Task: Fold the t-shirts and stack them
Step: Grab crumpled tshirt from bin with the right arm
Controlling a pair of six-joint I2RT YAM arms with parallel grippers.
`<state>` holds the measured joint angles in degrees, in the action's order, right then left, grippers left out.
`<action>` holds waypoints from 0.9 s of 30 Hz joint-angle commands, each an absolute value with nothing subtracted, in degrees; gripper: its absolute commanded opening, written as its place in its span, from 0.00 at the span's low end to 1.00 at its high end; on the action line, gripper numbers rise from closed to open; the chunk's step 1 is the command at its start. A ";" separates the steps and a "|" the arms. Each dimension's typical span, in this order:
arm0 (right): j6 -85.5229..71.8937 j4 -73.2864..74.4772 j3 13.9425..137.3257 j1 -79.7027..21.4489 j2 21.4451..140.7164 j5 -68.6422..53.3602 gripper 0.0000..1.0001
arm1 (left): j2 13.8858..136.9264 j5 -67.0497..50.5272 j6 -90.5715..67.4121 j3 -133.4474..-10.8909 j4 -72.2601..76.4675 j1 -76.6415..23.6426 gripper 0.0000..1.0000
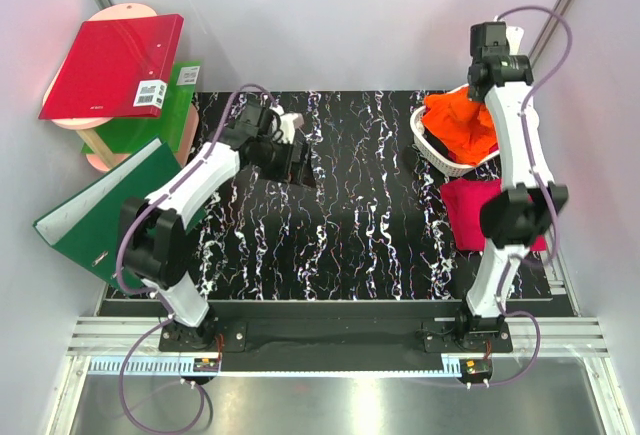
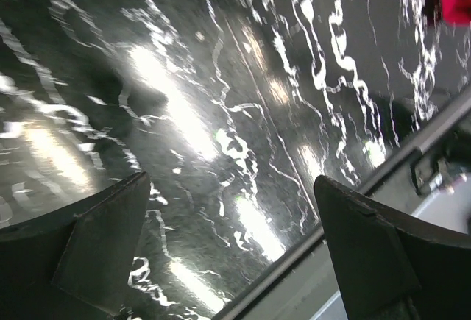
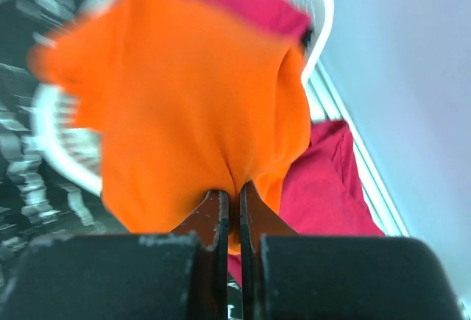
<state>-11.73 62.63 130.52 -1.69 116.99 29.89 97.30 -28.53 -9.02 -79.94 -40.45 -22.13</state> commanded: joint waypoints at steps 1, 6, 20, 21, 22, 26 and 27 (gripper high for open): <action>-9.32 50.47 124.03 -6.67 100.85 33.75 0.00 | 91.15 -18.56 -11.68 -84.02 -37.53 -18.73 0.99; -9.57 45.18 113.13 -9.40 93.08 20.62 0.00 | 88.78 -13.63 -17.56 -83.41 -36.47 -12.05 0.99; -17.14 43.50 105.79 -21.08 88.24 -5.79 0.00 | 88.77 -15.29 -21.09 -82.80 -36.47 -8.61 0.99; -16.70 44.38 107.21 -21.79 88.68 -7.80 0.00 | 89.20 -15.73 -21.35 -82.71 -36.47 -8.61 0.99; -16.44 45.25 108.88 -22.67 90.16 -8.78 0.00 | 89.38 -15.82 -21.44 -82.53 -36.47 -8.61 0.99; -14.42 51.75 121.07 -27.76 95.00 -13.18 0.00 | 89.56 -14.24 -22.06 -82.53 -36.47 -8.61 0.99; -13.46 54.12 123.11 -30.64 95.88 -13.44 0.00 | 89.82 -13.72 -21.97 -82.79 -36.47 -8.70 0.99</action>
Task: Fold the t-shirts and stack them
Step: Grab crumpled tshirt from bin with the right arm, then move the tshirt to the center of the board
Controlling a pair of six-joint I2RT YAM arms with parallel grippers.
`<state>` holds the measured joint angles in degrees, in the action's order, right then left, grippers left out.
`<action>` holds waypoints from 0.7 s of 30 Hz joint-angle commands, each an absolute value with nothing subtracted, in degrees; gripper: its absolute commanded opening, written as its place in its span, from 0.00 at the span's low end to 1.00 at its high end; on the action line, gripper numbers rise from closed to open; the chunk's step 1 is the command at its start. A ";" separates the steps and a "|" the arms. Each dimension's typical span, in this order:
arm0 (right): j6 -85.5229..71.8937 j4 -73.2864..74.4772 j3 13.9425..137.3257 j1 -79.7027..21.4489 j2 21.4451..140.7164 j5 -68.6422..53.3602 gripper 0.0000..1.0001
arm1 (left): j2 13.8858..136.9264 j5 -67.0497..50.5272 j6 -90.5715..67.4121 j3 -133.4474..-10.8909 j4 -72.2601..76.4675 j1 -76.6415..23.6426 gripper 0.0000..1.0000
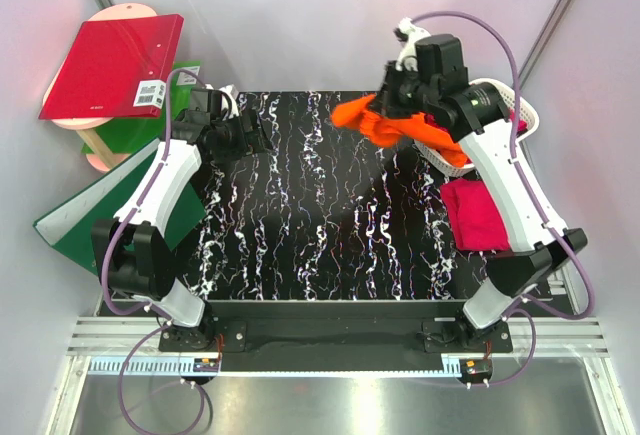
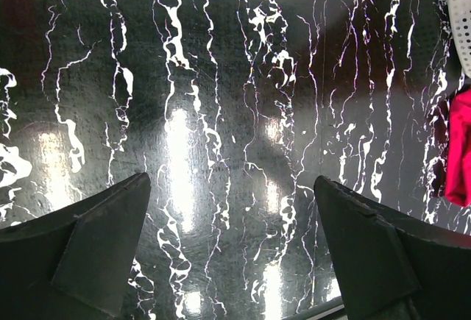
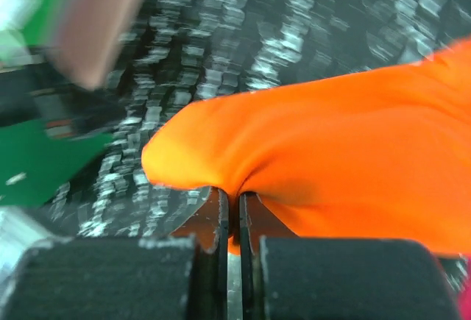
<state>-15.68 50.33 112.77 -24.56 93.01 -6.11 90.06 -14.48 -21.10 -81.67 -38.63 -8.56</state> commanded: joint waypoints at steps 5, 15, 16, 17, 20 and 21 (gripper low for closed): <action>-11.08 62.04 138.82 -38.22 102.21 -13.27 0.00 | 91.23 -10.81 -22.67 -85.25 -37.70 -8.53 0.99; -8.97 64.70 138.64 -44.38 99.33 2.74 0.00 | 93.69 -4.40 -24.17 -88.59 -40.96 -8.09 0.99; -8.18 63.73 131.47 -44.38 97.40 5.77 0.00 | 93.78 -4.13 -24.26 -88.94 -41.04 -8.00 0.99; -7.74 60.85 127.66 -44.30 96.60 11.11 0.00 | 93.87 -4.04 -24.52 -89.12 -41.22 -8.00 0.99; -6.86 54.26 114.29 -44.12 95.97 19.48 0.00 | 93.26 -3.61 -24.52 -89.91 -41.31 -8.00 0.99; -5.99 52.49 111.04 -43.51 97.37 22.64 0.00 | 93.08 -3.43 -24.78 -90.09 -41.31 -8.00 0.99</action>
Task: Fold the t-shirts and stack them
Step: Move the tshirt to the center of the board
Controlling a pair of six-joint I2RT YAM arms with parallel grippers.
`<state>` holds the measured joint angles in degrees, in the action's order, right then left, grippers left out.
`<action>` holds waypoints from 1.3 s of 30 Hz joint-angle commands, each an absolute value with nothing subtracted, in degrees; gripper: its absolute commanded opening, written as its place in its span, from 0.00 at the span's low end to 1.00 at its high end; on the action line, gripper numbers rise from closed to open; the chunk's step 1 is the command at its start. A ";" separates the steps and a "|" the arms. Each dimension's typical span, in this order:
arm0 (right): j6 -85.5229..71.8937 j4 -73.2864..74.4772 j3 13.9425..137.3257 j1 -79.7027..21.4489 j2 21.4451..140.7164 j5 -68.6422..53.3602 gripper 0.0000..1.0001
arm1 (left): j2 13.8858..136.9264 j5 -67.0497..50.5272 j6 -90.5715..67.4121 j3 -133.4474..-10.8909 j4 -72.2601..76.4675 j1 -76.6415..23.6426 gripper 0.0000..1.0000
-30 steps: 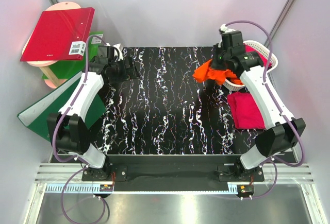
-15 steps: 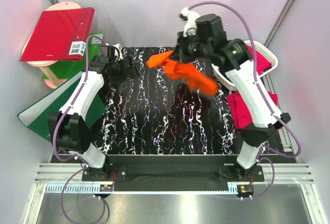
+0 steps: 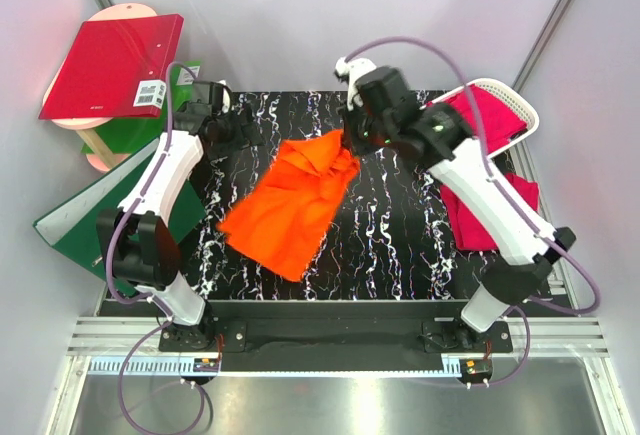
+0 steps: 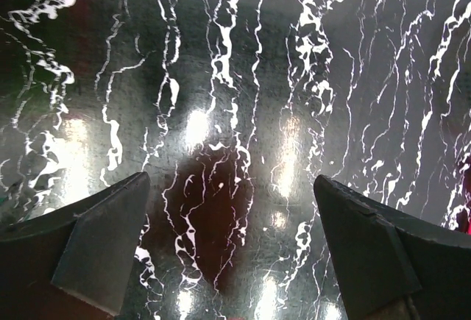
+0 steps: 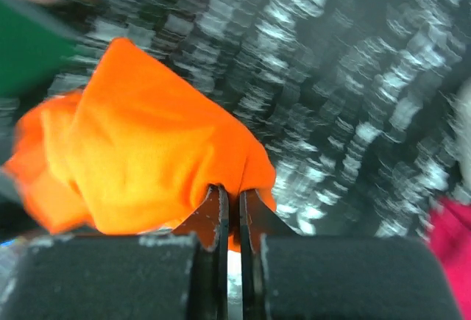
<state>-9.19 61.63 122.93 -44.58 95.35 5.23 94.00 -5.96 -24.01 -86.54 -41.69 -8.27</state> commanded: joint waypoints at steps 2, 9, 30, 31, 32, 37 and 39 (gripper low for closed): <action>-6.59 49.16 104.79 -42.46 99.83 25.39 0.00 | 92.12 -2.64 -24.70 -90.79 -41.40 -8.00 0.99; -6.77 44.03 102.47 -34.81 118.79 22.84 0.01 | 90.44 -5.53 -23.64 -93.69 -41.48 -8.00 0.99; -10.63 47.81 135.97 -23.38 141.16 52.64 1.00 | 96.50 -23.71 -19.52 -92.02 -41.31 -17.82 0.99; -10.90 47.90 135.62 -23.38 140.37 51.78 1.00 | 97.55 -24.69 -18.29 -92.11 -41.31 -18.80 0.99; -11.42 47.90 135.01 -23.47 137.93 50.55 1.00 | 98.34 -25.92 -17.85 -92.20 -41.31 -19.85 0.99; -12.48 46.76 125.53 -23.55 127.99 41.07 1.00 | 106.32 -32.51 -19.07 -93.60 -41.40 -23.03 0.99; -12.48 45.45 118.96 -23.55 122.54 39.47 1.00 | 109.32 -34.18 -19.60 -95.18 -41.57 -23.12 0.98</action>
<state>-10.55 47.90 126.15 -22.96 135.66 43.35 104.25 -27.09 -19.70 -91.64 -42.61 -23.42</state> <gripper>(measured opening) 0.993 0.987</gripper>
